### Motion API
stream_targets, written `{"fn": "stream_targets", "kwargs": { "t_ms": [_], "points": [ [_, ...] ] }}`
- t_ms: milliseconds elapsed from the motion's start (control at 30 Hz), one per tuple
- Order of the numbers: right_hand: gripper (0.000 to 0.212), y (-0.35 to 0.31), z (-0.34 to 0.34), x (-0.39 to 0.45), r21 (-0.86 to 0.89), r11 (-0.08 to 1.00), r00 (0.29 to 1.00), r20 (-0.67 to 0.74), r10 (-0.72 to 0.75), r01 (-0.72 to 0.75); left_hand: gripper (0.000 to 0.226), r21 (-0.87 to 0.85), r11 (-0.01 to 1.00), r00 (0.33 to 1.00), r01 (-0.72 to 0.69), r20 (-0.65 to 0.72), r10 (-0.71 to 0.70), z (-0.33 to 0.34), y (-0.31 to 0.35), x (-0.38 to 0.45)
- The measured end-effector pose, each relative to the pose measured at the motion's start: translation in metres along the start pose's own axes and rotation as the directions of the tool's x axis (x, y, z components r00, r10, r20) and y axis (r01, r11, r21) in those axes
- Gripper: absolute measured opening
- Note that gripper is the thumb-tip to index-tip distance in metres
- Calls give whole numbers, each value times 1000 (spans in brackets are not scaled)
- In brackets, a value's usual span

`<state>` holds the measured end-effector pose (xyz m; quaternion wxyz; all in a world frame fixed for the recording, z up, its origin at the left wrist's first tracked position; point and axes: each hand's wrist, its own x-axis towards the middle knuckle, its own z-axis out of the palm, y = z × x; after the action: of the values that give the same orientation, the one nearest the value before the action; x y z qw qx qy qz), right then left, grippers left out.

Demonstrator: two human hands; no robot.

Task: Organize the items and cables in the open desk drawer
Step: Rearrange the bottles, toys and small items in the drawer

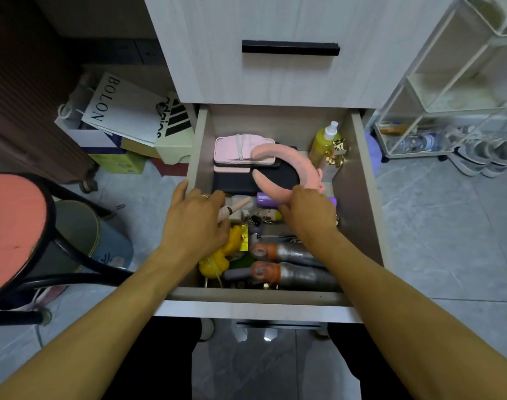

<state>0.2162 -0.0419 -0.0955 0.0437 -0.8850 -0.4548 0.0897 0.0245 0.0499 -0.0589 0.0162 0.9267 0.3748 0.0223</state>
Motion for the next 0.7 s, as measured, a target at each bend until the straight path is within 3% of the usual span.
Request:
{"fn": "stream_targets", "kwargs": {
  "t_ms": [100,167,233,333,467,700],
  "points": [
    [22,-5,2,-6,351,932,948,253,-192,95,24,14,1000,1000,-27,-4,27,1,0,1],
    [22,-9,8,-11,420,884,888,299,-350,207,26,38,997,997,-60,53,58,0,-2,-3],
    [30,-11,13,-11,389,875,862,294,-413,287,26,91,987,986,-132,114,121,1,-7,-8],
    [23,-17,14,-6,242,933,898,289,-331,266,22,128,968,972,-218,121,203,2,-16,-18],
    [38,-34,26,-2,144,985,907,394,-146,96,19,115,968,968,-221,144,204,3,-17,-20],
    [29,-32,33,1,236,970,919,394,-35,-64,20,111,973,973,-202,134,187,1,-16,-20]
  ]
}}
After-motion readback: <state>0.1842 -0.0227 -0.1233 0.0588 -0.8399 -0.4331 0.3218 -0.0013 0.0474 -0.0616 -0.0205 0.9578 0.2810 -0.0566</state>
